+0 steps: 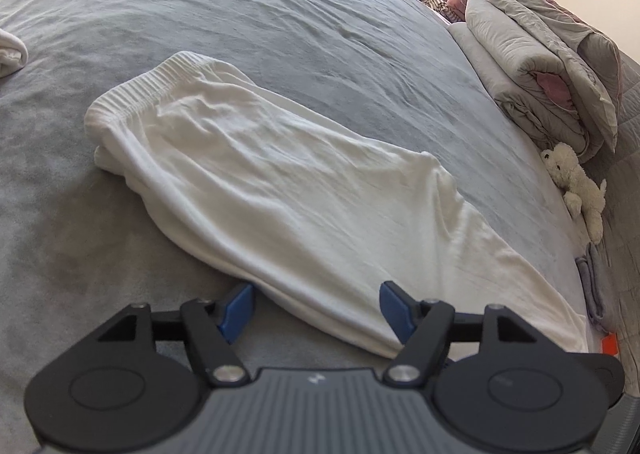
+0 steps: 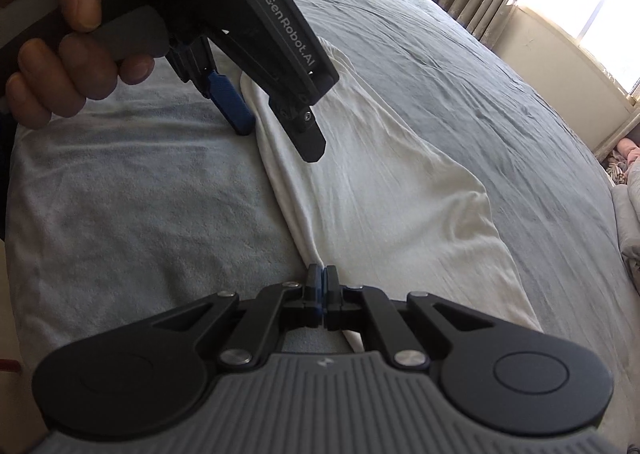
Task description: Fold clothes
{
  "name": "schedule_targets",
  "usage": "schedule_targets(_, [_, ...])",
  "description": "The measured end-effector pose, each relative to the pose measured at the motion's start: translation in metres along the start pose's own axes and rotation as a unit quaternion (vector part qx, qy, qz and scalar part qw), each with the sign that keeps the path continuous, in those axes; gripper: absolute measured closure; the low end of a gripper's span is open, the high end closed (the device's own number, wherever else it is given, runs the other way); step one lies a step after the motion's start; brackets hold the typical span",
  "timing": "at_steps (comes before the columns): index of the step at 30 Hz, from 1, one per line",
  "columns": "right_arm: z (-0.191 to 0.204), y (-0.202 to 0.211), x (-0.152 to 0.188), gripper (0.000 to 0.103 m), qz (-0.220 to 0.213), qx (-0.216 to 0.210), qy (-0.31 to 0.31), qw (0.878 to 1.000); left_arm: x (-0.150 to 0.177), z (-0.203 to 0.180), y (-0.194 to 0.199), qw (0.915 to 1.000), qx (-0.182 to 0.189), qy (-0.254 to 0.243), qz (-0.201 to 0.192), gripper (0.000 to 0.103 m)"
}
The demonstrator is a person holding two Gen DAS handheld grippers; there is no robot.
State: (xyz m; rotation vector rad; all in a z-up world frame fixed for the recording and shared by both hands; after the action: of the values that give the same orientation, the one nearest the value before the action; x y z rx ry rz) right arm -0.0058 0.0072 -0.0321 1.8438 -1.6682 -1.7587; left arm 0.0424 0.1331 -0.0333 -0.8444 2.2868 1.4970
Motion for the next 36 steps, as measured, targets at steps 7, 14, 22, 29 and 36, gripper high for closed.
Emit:
schedule_targets(7, [0.001, -0.003, 0.001, 0.100, 0.000, 0.008, 0.010, 1.000, -0.002, 0.014, -0.002, 0.9995, -0.014, 0.029, -0.006, 0.100])
schedule_targets(14, [-0.003, 0.015, -0.006, 0.102, -0.020, -0.009, 0.002, 1.000, -0.001, 0.007, 0.021, 0.9995, -0.009, -0.006, -0.030, 0.101])
schedule_targets(22, [0.001, 0.004, 0.004, 0.103, 0.003, -0.015, 0.012, 1.000, 0.007, 0.011, 0.013, 0.9991, -0.027, -0.031, -0.014, 0.101])
schedule_targets(29, [0.004, -0.005, 0.009, 0.100, 0.012, -0.009, 0.022, 1.000, 0.005, 0.011, 0.012, 0.9989, -0.022, -0.040, -0.004, 0.091])
schedule_targets(36, [0.000, -0.003, 0.008, 0.092, 0.014, -0.025, -0.008, 1.000, -0.022, 0.001, 0.051, 0.9903, -0.027, -0.077, -0.112, 0.058])
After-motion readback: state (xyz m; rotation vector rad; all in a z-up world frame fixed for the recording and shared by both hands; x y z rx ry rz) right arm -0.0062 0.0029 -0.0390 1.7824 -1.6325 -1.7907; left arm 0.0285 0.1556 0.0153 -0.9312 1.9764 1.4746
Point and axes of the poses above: each gripper's, at about its wrist camera, not at the fingertips, and y roughly against the way its jaws point, z to its left, x to its underside, the point moved 7 cm from there along -y, roughly the way its jaws point, and after that the axes turned 3 degrees about -z, right-handed, at the moved point
